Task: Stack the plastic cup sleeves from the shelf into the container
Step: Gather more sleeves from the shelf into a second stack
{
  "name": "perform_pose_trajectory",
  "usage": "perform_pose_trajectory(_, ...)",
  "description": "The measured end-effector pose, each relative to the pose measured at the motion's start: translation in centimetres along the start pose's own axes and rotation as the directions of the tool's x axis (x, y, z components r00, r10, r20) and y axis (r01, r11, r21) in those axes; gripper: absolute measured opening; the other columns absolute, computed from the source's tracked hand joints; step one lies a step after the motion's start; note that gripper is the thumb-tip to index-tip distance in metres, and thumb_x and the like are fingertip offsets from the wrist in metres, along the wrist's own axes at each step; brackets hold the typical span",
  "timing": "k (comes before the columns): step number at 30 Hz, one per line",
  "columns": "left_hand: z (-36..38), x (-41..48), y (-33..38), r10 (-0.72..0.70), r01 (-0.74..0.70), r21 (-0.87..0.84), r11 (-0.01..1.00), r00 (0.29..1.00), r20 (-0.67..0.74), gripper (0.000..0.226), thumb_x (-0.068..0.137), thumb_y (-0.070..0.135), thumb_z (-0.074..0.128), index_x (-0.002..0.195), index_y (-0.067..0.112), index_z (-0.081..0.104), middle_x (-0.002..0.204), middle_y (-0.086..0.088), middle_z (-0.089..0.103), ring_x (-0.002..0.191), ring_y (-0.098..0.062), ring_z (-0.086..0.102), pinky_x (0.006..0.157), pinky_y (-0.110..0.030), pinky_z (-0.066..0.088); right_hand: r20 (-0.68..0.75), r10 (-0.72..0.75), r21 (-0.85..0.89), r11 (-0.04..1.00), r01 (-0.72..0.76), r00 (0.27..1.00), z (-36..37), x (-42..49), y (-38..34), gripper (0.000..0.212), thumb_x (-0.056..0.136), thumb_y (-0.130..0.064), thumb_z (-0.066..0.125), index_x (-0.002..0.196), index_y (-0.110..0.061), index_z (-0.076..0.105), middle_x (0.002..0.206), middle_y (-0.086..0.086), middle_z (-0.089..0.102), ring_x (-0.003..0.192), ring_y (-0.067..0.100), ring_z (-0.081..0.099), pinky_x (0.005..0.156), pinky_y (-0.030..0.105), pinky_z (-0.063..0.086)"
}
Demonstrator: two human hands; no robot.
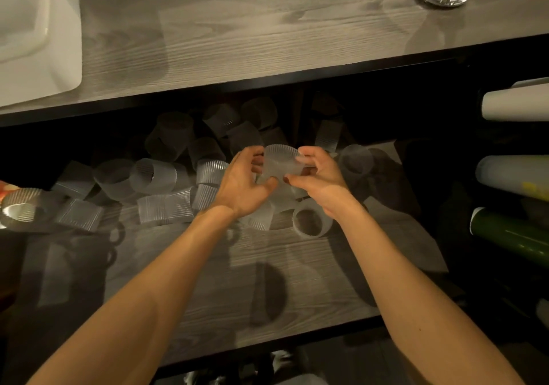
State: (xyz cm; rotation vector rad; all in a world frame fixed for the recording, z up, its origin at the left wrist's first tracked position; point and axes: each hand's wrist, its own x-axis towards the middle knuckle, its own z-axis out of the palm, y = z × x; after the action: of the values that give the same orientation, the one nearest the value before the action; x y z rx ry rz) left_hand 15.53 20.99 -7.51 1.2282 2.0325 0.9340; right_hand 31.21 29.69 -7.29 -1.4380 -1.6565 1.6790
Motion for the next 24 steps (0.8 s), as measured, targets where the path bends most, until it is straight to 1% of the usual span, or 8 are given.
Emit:
perform_pose_trajectory(3, -0.6, -0.7, -0.6, -0.014, 0.014, 0.010, 1.000, 1.000, -0.003, 0.076, 0.075, 0.034, 0.082, 0.141, 0.022, 0.046, 0.127, 0.007, 0.055, 0.106, -0.005, 0.058, 0.087, -0.028, 0.055, 0.049, -0.111, -0.083, 0.990, 0.115, 0.993, 0.5, -0.9, 0.0, 0.071, 0.078, -0.008, 0.085, 0.137, -0.026, 0.050, 0.129, -0.008, 0.058, 0.109, 0.003, 0.058, 0.086, 0.025, 0.055)
perform_pose_trajectory(6, -1.4, -1.9, -1.2, -0.017, 0.017, 0.013, 1.000, 1.000, 0.016, 0.077, 0.070, 0.041, 0.082, 0.137, 0.024, 0.048, 0.124, 0.009, 0.057, 0.105, -0.006, 0.059, 0.084, -0.030, 0.057, 0.096, -0.143, -0.196, 0.967, 0.160, 0.985, 1.2, -2.0, 0.1, 0.078, 0.079, -0.009, 0.084, 0.145, -0.025, 0.045, 0.128, -0.010, 0.054, 0.112, 0.005, 0.056, 0.085, 0.020, 0.050)
perform_pose_trajectory(9, -2.1, -3.6, -1.5, -0.012, 0.012, 0.006, 1.000, 1.000, 0.018, 0.070, 0.066, 0.040, 0.086, 0.126, 0.026, 0.052, 0.117, 0.010, 0.060, 0.101, -0.006, 0.061, 0.081, -0.028, 0.058, 0.157, -0.159, -0.258, 0.946, 0.196, 0.975, 2.0, -3.3, 0.6, 0.074, 0.080, -0.014, 0.084, 0.142, -0.029, 0.045, 0.125, -0.010, 0.055, 0.118, 0.010, 0.056, 0.091, 0.027, 0.054)
perform_pose_trajectory(14, -2.7, -7.2, -2.8, -0.054, 0.047, 0.108, 0.993, 0.997, 0.062, 0.066, 0.062, 0.040, 0.086, 0.113, 0.032, 0.045, 0.108, 0.015, 0.054, 0.095, -0.005, 0.058, 0.078, -0.029, 0.057, 0.254, -0.183, -0.410, 0.869, 0.277, 0.950, 3.2, -5.9, 2.0, 0.067, 0.077, -0.023, 0.082, 0.130, -0.033, 0.044, 0.122, -0.008, 0.056, 0.109, 0.011, 0.061, 0.093, 0.038, 0.058)
perform_pose_trajectory(17, -2.5, -9.7, -4.4, -0.062, 0.032, 0.210, 0.977, 0.989, 0.137, 0.069, 0.058, 0.047, 0.082, 0.112, 0.032, 0.040, 0.105, 0.012, 0.052, 0.091, -0.010, 0.057, 0.076, -0.033, 0.056, 0.328, -0.151, -0.529, 0.788, 0.314, 0.933, 3.9, -7.8, 2.7, 0.056, 0.077, -0.019, 0.081, 0.117, -0.026, 0.041, 0.115, -0.004, 0.052, 0.097, 0.015, 0.062, 0.083, 0.035, 0.059)
perform_pose_trajectory(19, -2.1, -11.2, -5.9, -0.058, 0.008, 0.261, 0.965, 0.981, 0.186, 0.071, 0.056, 0.056, 0.078, 0.111, 0.031, 0.038, 0.103, 0.009, 0.052, 0.088, -0.013, 0.058, 0.072, -0.034, 0.056, 0.376, -0.103, -0.584, 0.745, 0.322, 0.921, 4.5, -9.1, 3.7, 0.055, 0.078, -0.018, 0.078, 0.114, -0.025, 0.038, 0.113, 0.001, 0.054, 0.094, 0.020, 0.065, 0.080, 0.037, 0.057)
perform_pose_trajectory(21, -1.6, -12.4, -7.0, -0.061, -0.010, 0.304, 0.953, 0.973, 0.225, 0.072, 0.056, 0.061, 0.074, 0.111, 0.031, 0.038, 0.103, 0.009, 0.053, 0.088, -0.017, 0.060, 0.071, -0.035, 0.054, 0.401, -0.057, -0.610, 0.728, 0.314, 0.914, 5.1, -10.1, 5.1, 0.053, 0.080, -0.014, 0.075, 0.115, -0.022, 0.036, 0.116, 0.006, 0.054, 0.096, 0.024, 0.066, 0.080, 0.040, 0.056)
perform_pose_trajectory(24, -0.8, -13.3, -7.8, -0.038, -0.034, 0.335, 0.942, 0.978, 0.207, 0.072, 0.060, 0.065, 0.072, 0.115, 0.028, 0.043, 0.105, 0.009, 0.053, 0.087, -0.017, 0.059, 0.070, -0.035, 0.052, 0.373, -0.031, -0.616, 0.739, 0.273, 0.927, 5.7, -10.9, 6.9, 0.051, 0.082, -0.008, 0.071, 0.118, -0.017, 0.036, 0.124, 0.006, 0.044, 0.110, 0.023, 0.055, 0.084, 0.029, 0.046)
